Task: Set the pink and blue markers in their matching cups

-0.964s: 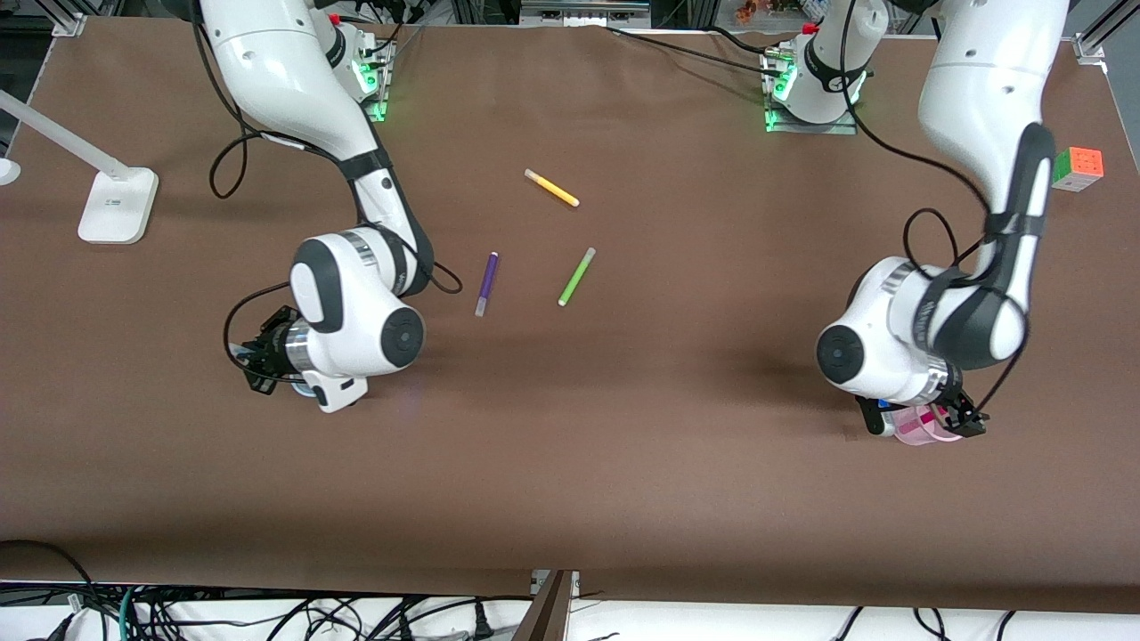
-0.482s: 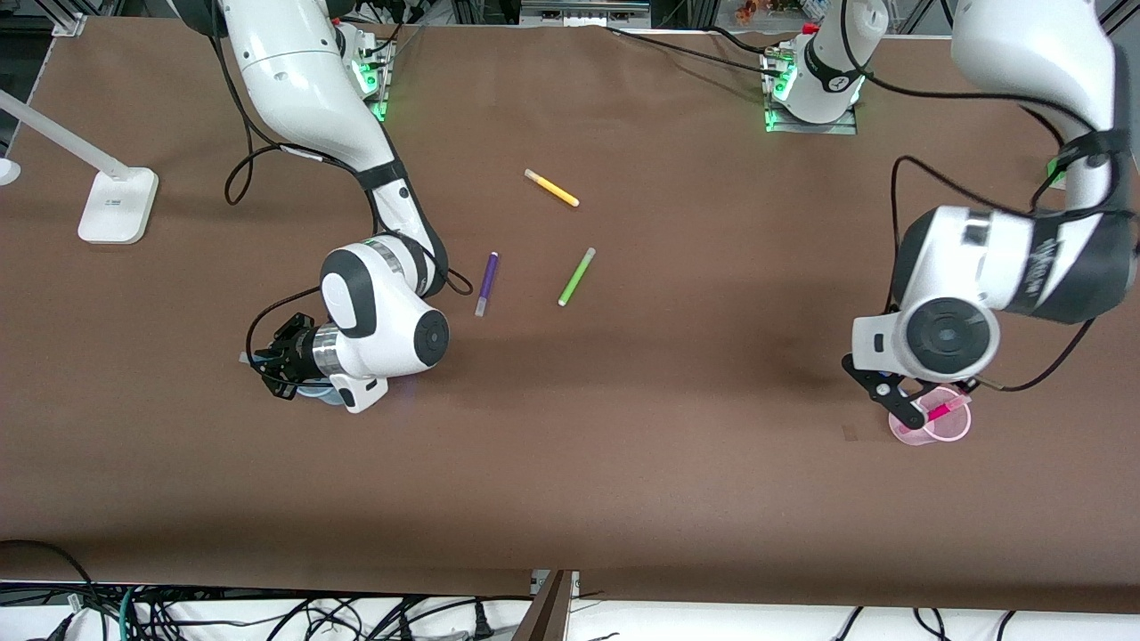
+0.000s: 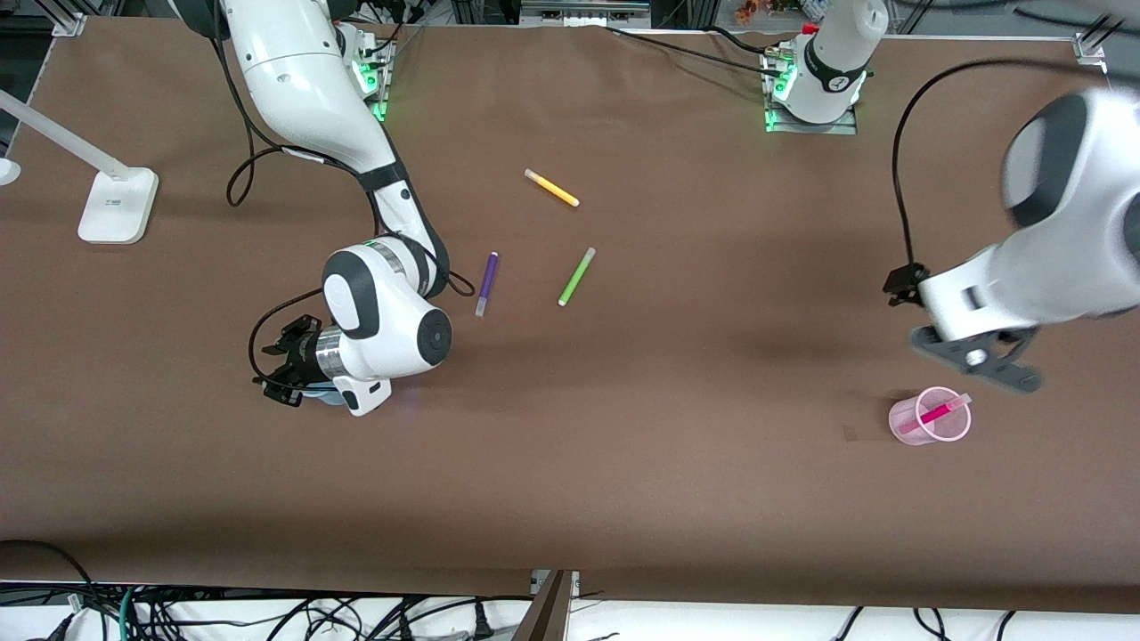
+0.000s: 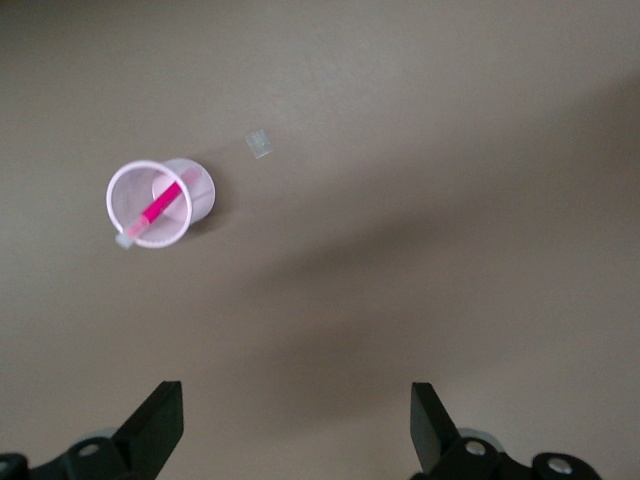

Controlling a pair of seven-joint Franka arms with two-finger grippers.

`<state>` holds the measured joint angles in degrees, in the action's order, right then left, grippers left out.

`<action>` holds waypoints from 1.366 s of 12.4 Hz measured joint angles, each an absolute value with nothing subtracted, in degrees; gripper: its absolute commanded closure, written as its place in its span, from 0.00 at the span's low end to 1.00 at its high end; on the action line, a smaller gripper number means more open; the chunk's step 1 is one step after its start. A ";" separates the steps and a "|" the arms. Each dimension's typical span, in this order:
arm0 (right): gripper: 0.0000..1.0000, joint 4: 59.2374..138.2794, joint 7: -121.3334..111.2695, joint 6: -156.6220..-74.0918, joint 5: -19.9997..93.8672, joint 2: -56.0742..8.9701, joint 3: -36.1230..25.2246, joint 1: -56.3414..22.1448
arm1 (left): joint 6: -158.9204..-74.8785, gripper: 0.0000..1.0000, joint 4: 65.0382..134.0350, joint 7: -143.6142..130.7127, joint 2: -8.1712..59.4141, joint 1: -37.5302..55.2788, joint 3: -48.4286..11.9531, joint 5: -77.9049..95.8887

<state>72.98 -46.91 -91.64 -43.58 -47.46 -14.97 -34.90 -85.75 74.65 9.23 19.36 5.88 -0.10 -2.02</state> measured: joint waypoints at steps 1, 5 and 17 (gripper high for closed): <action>0.00 71.21 -45.12 -91.62 -42.22 -47.07 -15.04 -35.11 | -88.97 0.00 79.00 4.20 15.09 5.85 0.91 -0.58; 0.00 64.34 -36.76 -90.91 -24.58 -42.62 -19.33 -34.60 | -102.75 0.00 102.52 -1.05 -2.08 5.56 1.81 -0.16; 0.00 75.38 8.30 -87.41 3.54 -17.98 -9.00 -16.68 | -102.44 0.00 103.13 -1.16 -4.14 5.04 1.56 -0.83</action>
